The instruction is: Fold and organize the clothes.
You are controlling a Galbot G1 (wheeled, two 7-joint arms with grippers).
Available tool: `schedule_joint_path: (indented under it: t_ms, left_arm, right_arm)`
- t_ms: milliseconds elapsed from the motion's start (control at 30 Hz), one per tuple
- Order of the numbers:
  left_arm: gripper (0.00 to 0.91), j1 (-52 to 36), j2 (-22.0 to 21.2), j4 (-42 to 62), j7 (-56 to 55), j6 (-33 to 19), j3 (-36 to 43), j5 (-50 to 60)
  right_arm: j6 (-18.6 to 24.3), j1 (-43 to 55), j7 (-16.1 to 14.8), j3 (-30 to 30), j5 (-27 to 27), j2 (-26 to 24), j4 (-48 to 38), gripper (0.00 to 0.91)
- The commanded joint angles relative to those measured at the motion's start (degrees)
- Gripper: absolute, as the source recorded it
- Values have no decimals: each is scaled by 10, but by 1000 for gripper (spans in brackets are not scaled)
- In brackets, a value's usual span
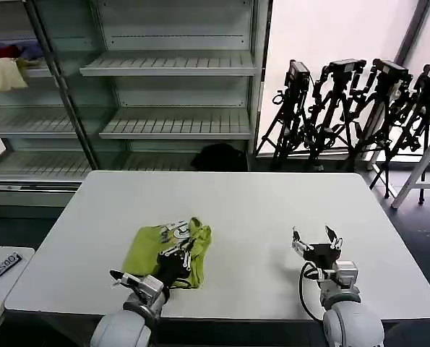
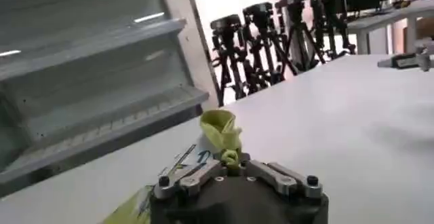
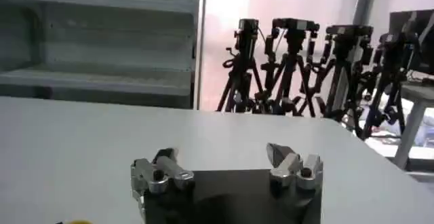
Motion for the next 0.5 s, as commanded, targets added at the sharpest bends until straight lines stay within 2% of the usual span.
schedule_joint_path:
  t_ms: [33, 500]
  left_arm:
    - [907, -3, -26, 47, -19, 5, 34, 19]
    - [907, 2, -64, 76, -51, 6, 66, 13]
  right_arm:
    - [1, -5, 1, 0, -1, 0, 3, 907]
    - [1, -3, 2, -3, -6, 1, 3, 907]
